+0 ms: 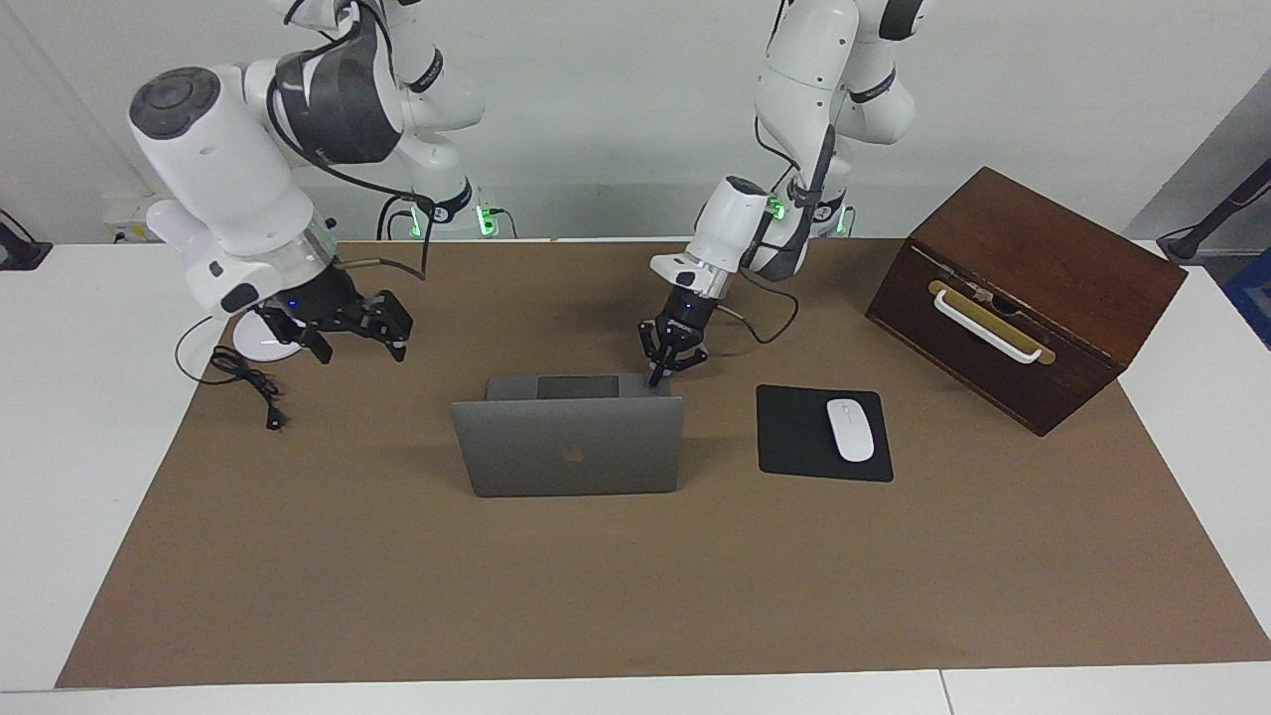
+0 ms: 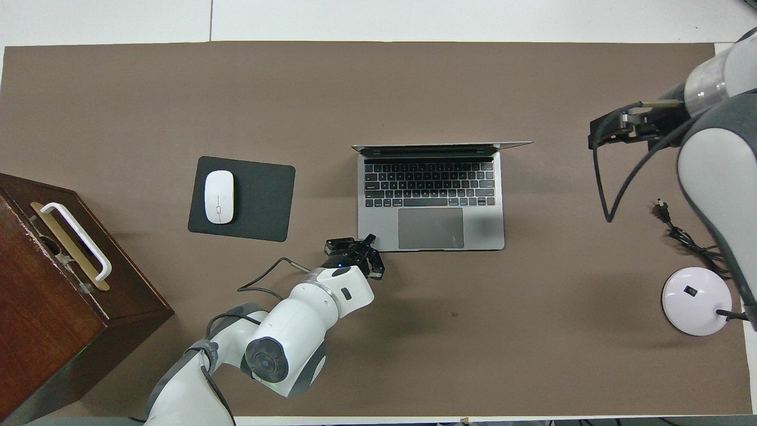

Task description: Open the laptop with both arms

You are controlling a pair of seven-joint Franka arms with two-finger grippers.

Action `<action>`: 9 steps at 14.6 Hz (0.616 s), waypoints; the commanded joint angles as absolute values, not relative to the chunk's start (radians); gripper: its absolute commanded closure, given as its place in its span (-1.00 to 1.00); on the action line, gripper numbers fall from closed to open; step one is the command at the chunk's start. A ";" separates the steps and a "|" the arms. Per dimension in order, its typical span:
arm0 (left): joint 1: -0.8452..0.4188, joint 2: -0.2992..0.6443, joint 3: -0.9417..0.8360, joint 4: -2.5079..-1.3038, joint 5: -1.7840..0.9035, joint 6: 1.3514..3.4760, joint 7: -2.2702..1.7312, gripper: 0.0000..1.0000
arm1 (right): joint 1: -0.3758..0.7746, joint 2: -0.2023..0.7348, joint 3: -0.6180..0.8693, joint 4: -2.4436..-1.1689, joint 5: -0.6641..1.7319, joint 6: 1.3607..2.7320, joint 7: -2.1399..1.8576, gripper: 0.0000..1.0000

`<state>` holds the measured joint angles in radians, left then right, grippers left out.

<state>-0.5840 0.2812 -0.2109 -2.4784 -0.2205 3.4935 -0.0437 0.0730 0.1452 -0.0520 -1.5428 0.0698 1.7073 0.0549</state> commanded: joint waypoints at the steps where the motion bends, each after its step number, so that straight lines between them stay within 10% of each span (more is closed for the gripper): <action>1: -0.592 0.278 -0.206 -2.457 -0.255 3.498 -0.046 1.00 | 0.035 0.112 -0.040 -1.562 0.034 1.683 -0.014 -1.00; 9: -0.496 -0.018 -0.204 -2.442 -0.255 3.013 -0.074 1.00 | -0.011 0.106 -0.040 -1.562 -0.017 1.683 -0.149 -1.00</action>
<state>-0.5188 0.0797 -0.2009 -2.4295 -0.2350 3.1424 -0.0698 0.0055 0.1212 -0.0523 -1.5458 0.0144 1.6866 -0.1138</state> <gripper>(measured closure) 0.991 0.000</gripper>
